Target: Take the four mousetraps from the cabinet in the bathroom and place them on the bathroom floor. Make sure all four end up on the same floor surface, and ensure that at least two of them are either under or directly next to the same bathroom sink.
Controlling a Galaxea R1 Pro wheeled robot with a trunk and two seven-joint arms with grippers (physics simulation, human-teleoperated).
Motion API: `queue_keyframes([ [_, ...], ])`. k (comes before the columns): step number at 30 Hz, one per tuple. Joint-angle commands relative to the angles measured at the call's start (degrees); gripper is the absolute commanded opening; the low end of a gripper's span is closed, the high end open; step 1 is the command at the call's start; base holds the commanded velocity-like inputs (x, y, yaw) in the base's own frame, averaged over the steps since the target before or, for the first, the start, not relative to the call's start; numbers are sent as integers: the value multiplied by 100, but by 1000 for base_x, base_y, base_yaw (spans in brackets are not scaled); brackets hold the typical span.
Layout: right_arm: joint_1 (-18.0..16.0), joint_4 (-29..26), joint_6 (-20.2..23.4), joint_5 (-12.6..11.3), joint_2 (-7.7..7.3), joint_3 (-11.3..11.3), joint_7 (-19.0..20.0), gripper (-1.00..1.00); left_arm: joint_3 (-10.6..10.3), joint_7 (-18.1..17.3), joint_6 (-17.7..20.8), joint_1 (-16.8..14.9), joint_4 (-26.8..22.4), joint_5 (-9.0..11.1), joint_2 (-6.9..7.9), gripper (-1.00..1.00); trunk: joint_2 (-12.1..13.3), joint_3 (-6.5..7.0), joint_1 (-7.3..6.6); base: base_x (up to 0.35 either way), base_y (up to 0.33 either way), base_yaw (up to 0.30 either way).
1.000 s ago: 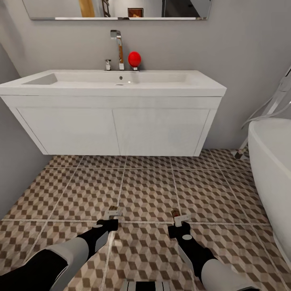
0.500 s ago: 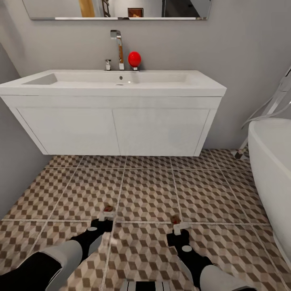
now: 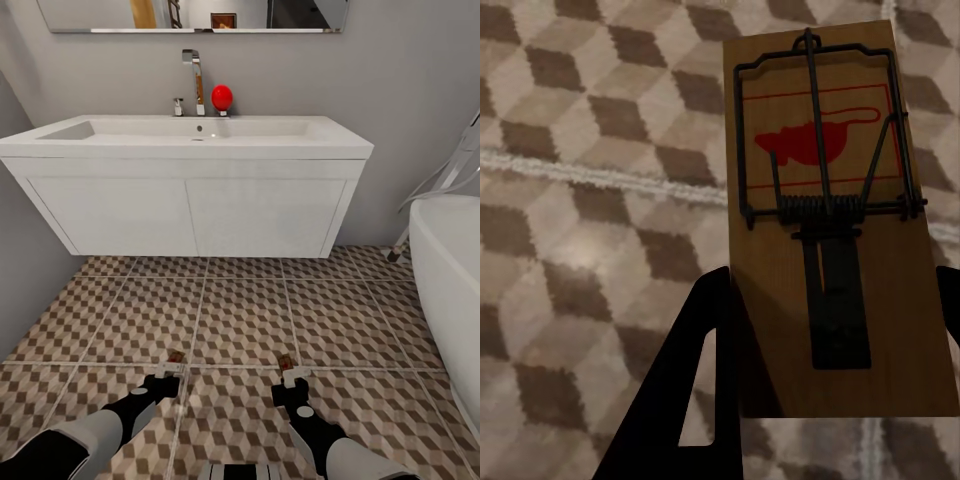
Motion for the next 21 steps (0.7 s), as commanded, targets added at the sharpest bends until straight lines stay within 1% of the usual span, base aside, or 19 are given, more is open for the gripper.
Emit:
queue_keyframes([
  [1, -4, 7, -7, 22, 0, 30, -46, -100, -42, -37, -17, -2, 6, 41, -4, -100, -2, -4, -1, 0, 0, 0],
  [4, -4, 6, -7, 21, -4, 30, -46, -100, -30, -47, -22, 8, 5, 42, -42, -100, -2, -4, -1, 0, 0, 0],
  [5, -4, 6, -7, 19, -2, 30, -46, -100, -27, -48, -59, 11, 5, 42, -71, -100, -2, -4, -1, 0, 0, 0],
  [8, -4, 6, -7, 17, -2, 30, -46, -100, -25, -49, -221, 45, 6, 47, -104, -100, -2, -4, -1, 0, 0, 0],
  [11, -4, 6, -8, 16, -7, 30, -46, -100, -24, -50, -303, 97, 6, 48, -123, -100, -2, -4, -1, 0, 0, 0],
  [15, -4, 8, -14, 19, -8, 38, -46, -100, -23, -50, -328, 121, 8, 50, -180, -100, -2, -4, -1, 0, 0, 0],
  [18, -4, 7, -15, 34, -8, 51, -41, -100, -19, -50, -330, 208, 6, 50, -232, -100, -2, -4, -1, 0, 0, 0],
  [21, -4, 8, -16, 64, -9, 72, -39, -100, -15, -50, -338, 273, 8, 56, -245, -100, -2, -4, -1, 0, 0, 0],
])
